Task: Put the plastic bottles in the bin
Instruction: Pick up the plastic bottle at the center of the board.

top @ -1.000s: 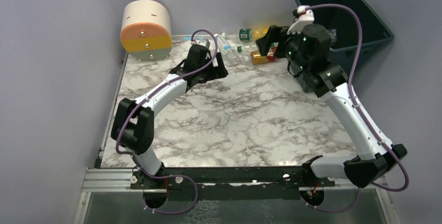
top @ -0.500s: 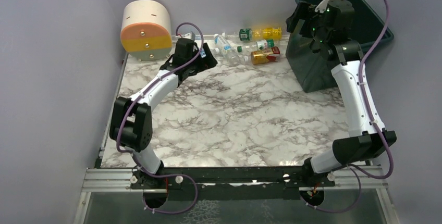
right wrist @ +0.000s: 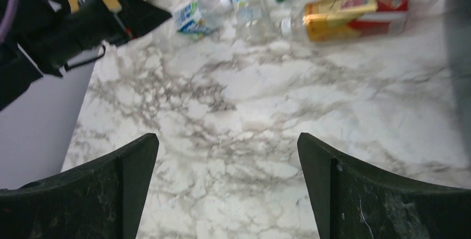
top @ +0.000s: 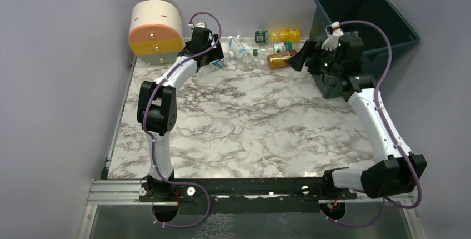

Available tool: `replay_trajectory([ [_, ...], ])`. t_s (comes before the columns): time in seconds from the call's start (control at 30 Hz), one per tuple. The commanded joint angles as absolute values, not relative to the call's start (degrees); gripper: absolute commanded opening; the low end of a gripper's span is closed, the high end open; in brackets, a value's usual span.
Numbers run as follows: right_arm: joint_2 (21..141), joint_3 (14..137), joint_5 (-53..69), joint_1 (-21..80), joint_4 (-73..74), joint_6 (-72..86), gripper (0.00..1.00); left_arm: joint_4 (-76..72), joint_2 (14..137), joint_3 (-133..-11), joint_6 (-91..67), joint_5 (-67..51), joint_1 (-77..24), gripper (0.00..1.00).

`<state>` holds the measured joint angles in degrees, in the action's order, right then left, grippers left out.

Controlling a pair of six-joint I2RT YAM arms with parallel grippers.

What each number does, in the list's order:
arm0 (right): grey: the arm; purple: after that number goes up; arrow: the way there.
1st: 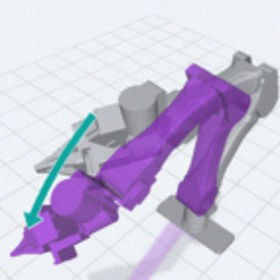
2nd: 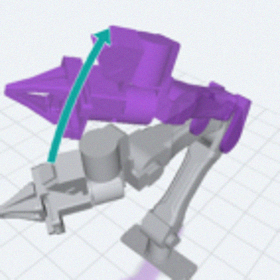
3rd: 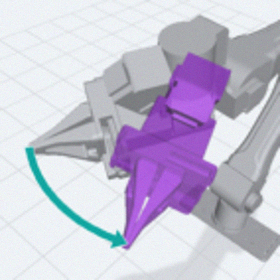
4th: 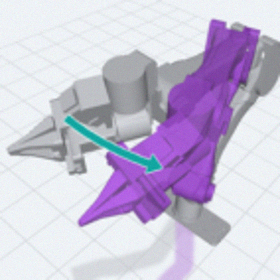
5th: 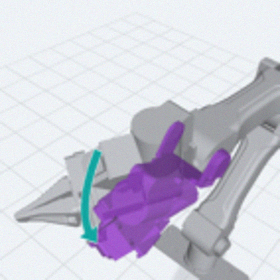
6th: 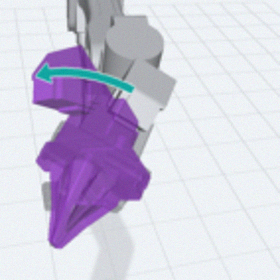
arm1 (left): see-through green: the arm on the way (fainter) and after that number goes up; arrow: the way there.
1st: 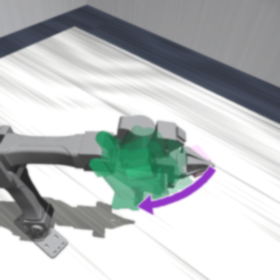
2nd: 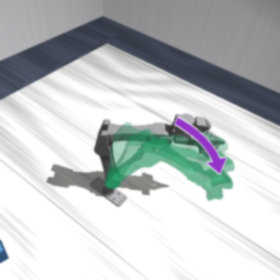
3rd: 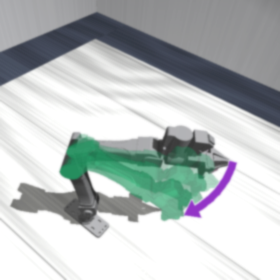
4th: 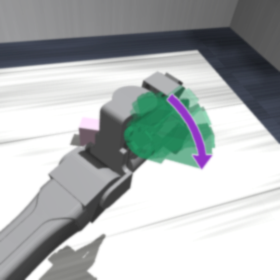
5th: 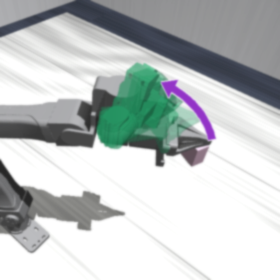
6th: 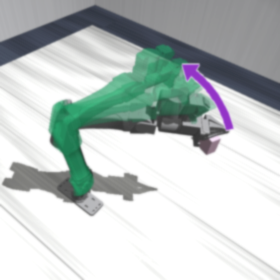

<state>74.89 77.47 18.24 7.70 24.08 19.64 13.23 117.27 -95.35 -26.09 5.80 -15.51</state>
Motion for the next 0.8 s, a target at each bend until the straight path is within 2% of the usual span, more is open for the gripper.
replay_trajectory([
  [0.0, 71.85, 70.21, 28.35, 8.03, 17.53, 23.55, 0.98, 13.17, 117.97, -100.98, -16.31, 11.8, -15.85, 0.99],
  [0.33, 71.95, 65.98, 31.14, 8.06, 15.42, 22.6, 0.98, 21.1, 127.81, -112.0, 2.68, 11.35, -17.01, 0.99],
  [0.77, 72.16, 61.7, 33.1, 8.17, 12.91, 22.86, 0.98, 24.95, 134.61, -118.11, 4.39, 9.1, -17.01, 0.99],
])
